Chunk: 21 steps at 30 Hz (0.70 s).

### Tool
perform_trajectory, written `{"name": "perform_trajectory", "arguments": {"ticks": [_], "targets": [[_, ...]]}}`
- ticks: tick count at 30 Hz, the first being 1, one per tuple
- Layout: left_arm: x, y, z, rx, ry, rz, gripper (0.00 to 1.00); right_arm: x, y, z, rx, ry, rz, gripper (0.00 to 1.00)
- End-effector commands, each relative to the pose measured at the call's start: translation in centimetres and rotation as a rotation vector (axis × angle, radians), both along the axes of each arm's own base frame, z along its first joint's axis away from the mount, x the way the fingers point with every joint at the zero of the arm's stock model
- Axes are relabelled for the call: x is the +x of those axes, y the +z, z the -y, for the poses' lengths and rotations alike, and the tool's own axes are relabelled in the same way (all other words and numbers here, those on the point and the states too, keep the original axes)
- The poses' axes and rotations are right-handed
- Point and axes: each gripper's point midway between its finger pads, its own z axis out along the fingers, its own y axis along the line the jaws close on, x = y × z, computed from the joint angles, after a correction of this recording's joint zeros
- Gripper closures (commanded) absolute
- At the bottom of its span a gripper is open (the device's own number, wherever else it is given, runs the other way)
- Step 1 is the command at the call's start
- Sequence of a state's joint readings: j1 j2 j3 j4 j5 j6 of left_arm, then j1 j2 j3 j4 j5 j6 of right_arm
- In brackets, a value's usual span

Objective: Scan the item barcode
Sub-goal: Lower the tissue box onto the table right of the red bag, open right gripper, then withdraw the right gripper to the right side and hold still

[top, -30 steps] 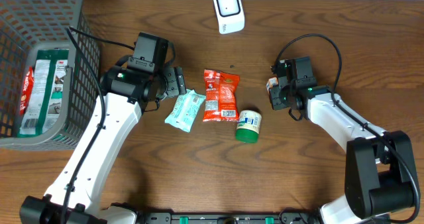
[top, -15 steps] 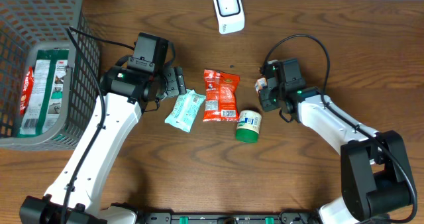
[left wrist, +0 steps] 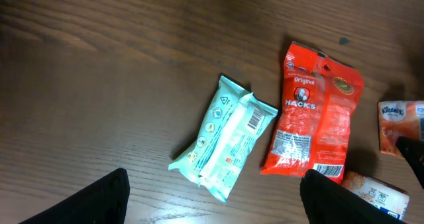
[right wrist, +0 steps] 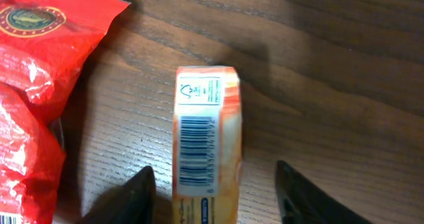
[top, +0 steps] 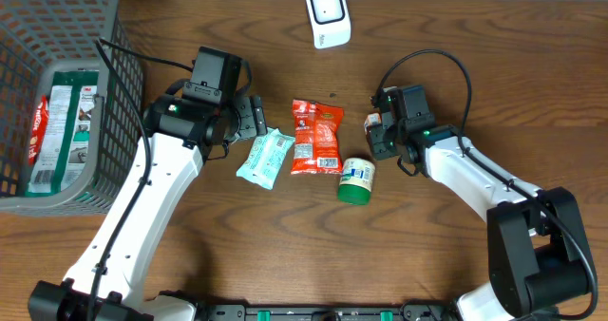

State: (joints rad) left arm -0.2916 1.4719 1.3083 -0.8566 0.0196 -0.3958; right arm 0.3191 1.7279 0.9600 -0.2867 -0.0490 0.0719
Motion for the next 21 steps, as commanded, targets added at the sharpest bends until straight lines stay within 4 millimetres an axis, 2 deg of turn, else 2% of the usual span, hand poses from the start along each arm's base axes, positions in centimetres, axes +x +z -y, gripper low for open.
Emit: {"name": "perform_trajectory", "arguments": {"ticks": [1,8,10,11,14,16,18,21], "targets": [[0.0,-0.4,-0.3,0.008,0.014,-0.011,0.17,0.5,0.5,-0.1,0.006,-0.009,0.019,0.44],[0.0,-0.4,-0.3,0.008,0.014,-0.011,0.17,1.3,4.0,1.1,0.031,-0.044,0.102,0.36],[0.0,-0.4,-0.3,0.008,0.014,-0.011,0.17,1.7,5.6,2.2,0.041,-0.072,0.138,0.34],[0.0,-0.4,-0.3,0.008,0.014,-0.012,0.17,2.0,6.7,3.3,0.046,-0.099,0.164,0.31],[0.0,-0.4,-0.3,0.008,0.014,-0.012,0.17,2.4,8.4,5.8,0.05,-0.162,0.2,0.28],[0.0,-0.4,-0.3,0.008,0.014,-0.012,0.17,2.4,8.9,7.4,0.048,-0.2,0.211,0.17],[0.0,-0.4,-0.3,0.008,0.014,-0.011,0.17,2.4,8.9,8.6,0.044,-0.229,0.204,0.01],[0.0,-0.4,-0.3,0.008,0.014,-0.011,0.17,1.8,8.3,9.8,0.034,-0.258,0.168,0.01]]}}
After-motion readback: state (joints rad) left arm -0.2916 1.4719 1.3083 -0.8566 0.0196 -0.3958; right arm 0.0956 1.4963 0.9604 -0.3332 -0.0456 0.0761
